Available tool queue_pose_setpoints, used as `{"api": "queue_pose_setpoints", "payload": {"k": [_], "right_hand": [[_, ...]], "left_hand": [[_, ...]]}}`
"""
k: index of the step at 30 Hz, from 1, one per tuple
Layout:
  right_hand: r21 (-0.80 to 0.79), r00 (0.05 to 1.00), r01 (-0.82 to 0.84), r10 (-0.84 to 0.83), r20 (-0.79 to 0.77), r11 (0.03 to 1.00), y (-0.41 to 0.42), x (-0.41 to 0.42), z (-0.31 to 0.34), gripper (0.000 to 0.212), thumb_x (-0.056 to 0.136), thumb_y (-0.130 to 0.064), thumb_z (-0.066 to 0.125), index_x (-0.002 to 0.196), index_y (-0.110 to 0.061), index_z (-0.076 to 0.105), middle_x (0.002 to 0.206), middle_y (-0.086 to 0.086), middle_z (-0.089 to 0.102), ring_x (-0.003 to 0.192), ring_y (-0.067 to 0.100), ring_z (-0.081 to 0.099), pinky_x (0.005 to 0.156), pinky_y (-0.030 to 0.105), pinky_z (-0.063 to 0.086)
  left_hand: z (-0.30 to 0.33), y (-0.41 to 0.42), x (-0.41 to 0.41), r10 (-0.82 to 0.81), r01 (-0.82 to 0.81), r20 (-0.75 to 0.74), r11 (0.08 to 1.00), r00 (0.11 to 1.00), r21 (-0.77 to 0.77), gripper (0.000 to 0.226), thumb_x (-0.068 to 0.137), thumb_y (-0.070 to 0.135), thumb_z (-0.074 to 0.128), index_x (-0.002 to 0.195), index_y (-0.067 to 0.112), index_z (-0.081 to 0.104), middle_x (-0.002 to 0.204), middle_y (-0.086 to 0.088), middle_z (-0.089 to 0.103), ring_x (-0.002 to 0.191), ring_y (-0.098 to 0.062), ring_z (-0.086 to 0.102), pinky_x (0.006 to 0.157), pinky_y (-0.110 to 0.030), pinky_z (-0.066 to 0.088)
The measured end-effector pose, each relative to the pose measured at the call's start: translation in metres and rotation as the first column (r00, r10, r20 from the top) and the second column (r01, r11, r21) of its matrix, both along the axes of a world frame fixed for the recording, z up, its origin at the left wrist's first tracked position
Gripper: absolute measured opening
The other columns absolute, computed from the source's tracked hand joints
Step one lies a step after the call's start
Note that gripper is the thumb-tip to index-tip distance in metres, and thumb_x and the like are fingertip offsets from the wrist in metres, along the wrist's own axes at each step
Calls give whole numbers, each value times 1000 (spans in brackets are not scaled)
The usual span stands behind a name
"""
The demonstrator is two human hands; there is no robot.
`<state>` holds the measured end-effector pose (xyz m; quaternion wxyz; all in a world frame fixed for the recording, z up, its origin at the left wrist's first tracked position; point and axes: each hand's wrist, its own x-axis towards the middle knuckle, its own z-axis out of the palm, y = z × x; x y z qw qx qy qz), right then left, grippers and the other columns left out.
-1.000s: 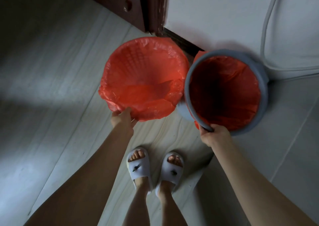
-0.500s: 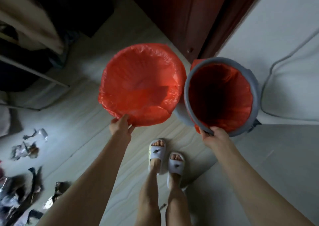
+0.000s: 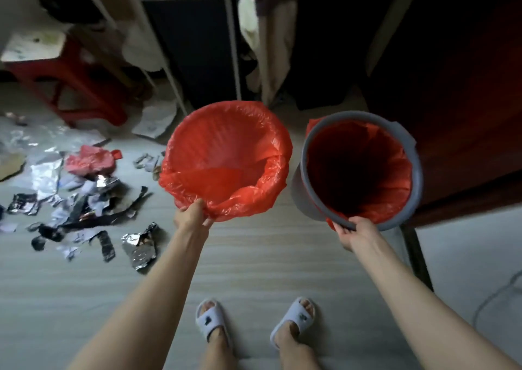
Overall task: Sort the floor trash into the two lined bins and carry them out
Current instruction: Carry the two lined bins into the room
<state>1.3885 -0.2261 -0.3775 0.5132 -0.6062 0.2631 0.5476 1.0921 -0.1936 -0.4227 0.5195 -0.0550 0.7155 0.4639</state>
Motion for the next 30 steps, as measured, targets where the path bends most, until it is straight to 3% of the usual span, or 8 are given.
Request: {"api": "queue_pose_setpoints", "payload": {"k": [5, 9, 11, 15, 18, 21, 28, 30], "right_hand": [[39, 983, -180, 179, 40, 983, 31, -129, 34, 41, 98, -1, 32, 138, 0, 39, 142, 9, 46, 131, 24, 46, 110, 33, 31], [67, 932, -358, 352, 89, 931, 43, -263, 61, 43, 98, -1, 29, 141, -2, 36, 147, 5, 41, 136, 19, 39, 112, 26, 24], [63, 893, -445, 438, 102, 893, 51, -330, 67, 43, 98, -2, 29, 141, -4, 37, 148, 3, 40, 136, 18, 38, 111, 25, 25], [46, 834, -550, 546, 80, 834, 68, -449, 71, 27, 98, -3, 31, 106, 0, 56, 144, 0, 44, 134, 18, 42, 109, 23, 27], [55, 774, -632, 627, 82, 773, 80, -542, 73, 35, 97, -2, 28, 123, -4, 52, 144, 6, 45, 133, 24, 43, 110, 27, 28], [60, 731, -682, 677, 81, 729, 91, -621, 75, 35, 96, 1, 27, 124, -1, 48, 141, 11, 46, 131, 28, 45, 109, 33, 31], [127, 653, -754, 755, 50, 644, 123, -803, 78, 28, 95, 3, 25, 76, 6, 45, 82, 17, 51, 99, 26, 54, 96, 30, 42], [120, 655, -753, 755, 39, 647, 140, -862, 69, 26, 95, 4, 27, 75, 6, 43, 90, 17, 53, 107, 22, 53, 93, 32, 43]], "left_hand": [[29, -29, -128, 180, -183, 64, 982, 982, 45, 16, 85, -3, 48, 95, 10, 46, 71, -6, 50, 58, -13, 51, 35, -22, 49], [57, -51, -250, 328, -330, 45, 942, 944, 60, 18, 80, -6, 51, 75, 10, 45, 73, -12, 53, 59, -17, 54, 51, -34, 55], [73, -66, -315, 406, -406, 22, 910, 914, 86, 18, 80, -7, 52, 74, 8, 44, 75, -14, 53, 57, -17, 54, 39, -32, 52], [100, -97, -424, 540, -531, -43, 838, 841, 126, 29, 80, -4, 56, 108, 3, 54, 89, -17, 60, 53, -15, 59, 50, -35, 53], [112, -115, -499, 646, -631, -42, 757, 763, 170, 43, 82, -7, 54, 123, 4, 49, 120, -21, 59, 88, -28, 63, 72, -42, 52], [121, -125, -559, 728, -715, -13, 677, 686, 173, 43, 83, -8, 53, 124, 2, 47, 125, -22, 55, 94, -29, 58, 78, -45, 51], [117, -114, -723, 798, -794, 11, 599, 603, 109, 25, 80, -6, 53, 101, 6, 48, 125, -18, 55, 102, -27, 56, 79, -42, 53], [117, -106, -778, 809, -805, 2, 585, 588, 103, 25, 79, -6, 53, 101, 6, 50, 123, -18, 57, 103, -27, 57, 80, -43, 53]]}}
